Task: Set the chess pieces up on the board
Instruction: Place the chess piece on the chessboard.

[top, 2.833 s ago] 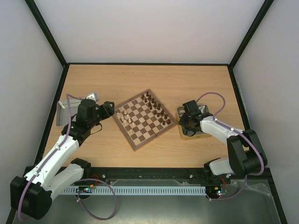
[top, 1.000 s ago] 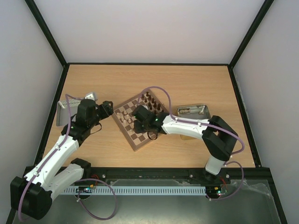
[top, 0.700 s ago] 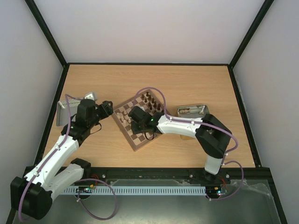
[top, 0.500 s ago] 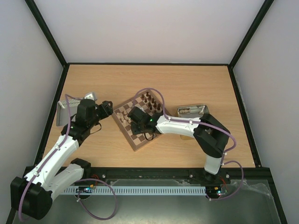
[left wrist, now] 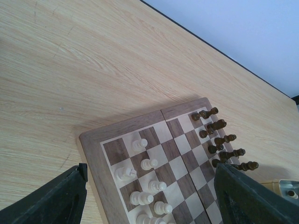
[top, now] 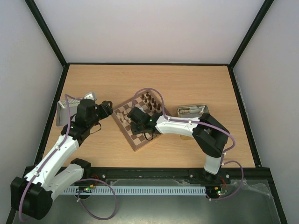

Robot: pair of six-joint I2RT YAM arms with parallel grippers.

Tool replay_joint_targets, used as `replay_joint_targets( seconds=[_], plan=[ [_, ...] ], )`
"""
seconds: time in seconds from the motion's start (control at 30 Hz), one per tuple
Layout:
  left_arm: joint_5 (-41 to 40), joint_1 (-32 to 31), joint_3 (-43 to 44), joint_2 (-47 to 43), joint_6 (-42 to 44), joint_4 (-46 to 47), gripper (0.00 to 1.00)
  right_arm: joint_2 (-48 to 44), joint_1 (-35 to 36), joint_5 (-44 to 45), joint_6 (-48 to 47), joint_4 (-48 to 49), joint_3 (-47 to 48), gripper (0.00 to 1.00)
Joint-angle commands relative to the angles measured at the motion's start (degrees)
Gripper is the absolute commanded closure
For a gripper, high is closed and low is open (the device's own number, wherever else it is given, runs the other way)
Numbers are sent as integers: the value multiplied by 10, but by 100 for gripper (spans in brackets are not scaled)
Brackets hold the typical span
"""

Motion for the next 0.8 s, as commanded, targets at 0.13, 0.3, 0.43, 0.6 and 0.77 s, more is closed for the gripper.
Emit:
replay_joint_targets(
  seconds=[0.13, 0.3, 0.43, 0.6, 0.77],
  plan=[
    [-5, 4, -3, -4, 4, -2, 24, 10, 5, 15, -12, 22, 10, 90],
    [-4, 4, -3, -4, 5, -4, 23, -5, 5, 23, -8, 23, 13, 85],
    [-4, 3, -3, -5, 6, -5, 23, -28, 4, 28, -5, 15, 13, 78],
    [-4, 5, -2, -6, 7, -5, 23, -67, 5, 61, 1, 1, 9, 76],
    [-4, 4, -3, -11, 8, -6, 24, -122, -9, 175, 40, -25, -8, 76]
  ],
)
